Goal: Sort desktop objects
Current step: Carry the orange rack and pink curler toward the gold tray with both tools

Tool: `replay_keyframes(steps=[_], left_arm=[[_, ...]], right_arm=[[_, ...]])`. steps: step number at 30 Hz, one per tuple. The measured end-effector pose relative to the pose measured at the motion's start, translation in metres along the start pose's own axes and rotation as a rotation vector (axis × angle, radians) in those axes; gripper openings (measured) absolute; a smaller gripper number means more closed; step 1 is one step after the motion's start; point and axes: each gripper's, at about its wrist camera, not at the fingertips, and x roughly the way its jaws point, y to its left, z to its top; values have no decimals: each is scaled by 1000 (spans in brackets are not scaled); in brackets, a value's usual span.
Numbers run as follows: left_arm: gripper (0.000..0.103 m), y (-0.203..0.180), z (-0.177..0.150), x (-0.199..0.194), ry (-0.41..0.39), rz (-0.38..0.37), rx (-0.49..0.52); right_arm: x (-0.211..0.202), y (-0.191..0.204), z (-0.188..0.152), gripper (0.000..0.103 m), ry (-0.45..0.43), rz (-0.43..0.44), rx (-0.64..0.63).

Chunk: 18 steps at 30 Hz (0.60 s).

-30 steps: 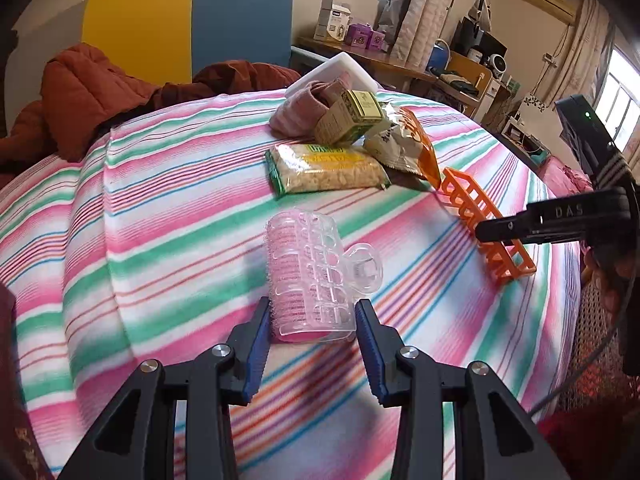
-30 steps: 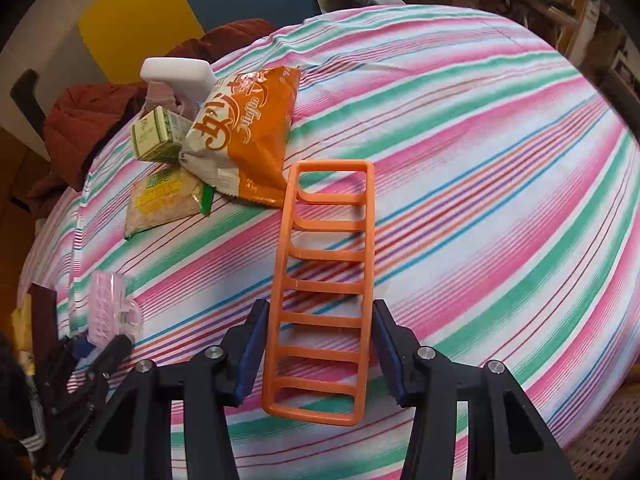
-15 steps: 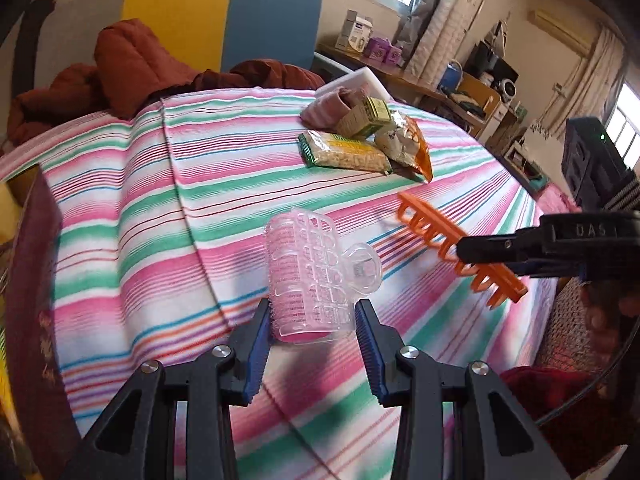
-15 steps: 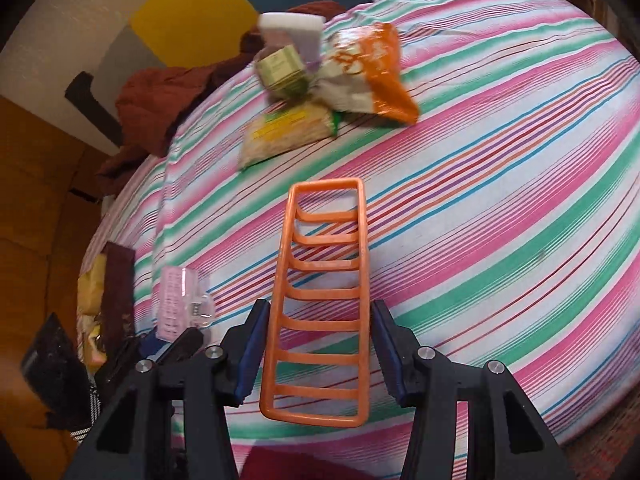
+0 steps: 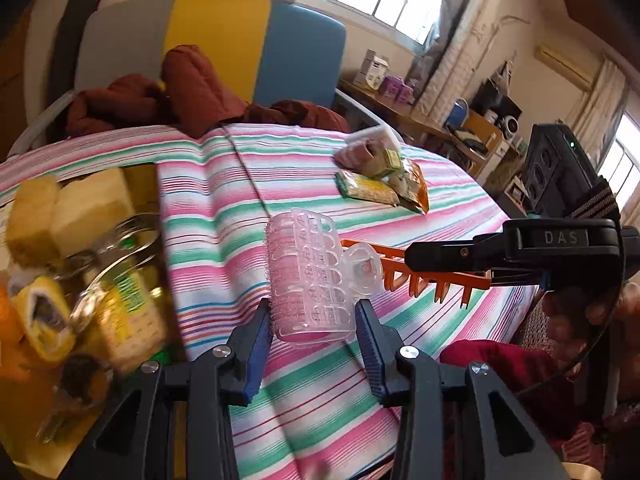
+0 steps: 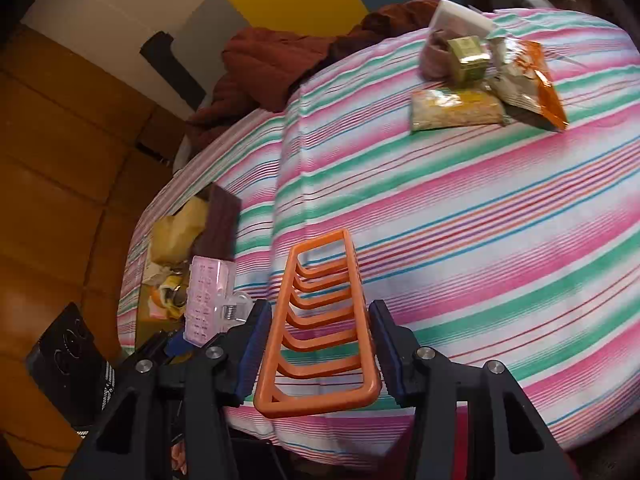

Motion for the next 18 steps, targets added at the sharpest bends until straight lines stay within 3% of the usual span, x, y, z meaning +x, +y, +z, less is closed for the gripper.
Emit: replay_keyframes(steps=[8,12,18], left_arm=[[41,50,-10,-48,-58,81,-76],[41,84,-20,-56,-34,142,-139],[42,128,-41,-45,78,220,-219]], right_arm=[[1,57,-2,51,11,97,-92],[11,94,-8,51,47,154,-171],[38,137,-23,51,107,185,-244]])
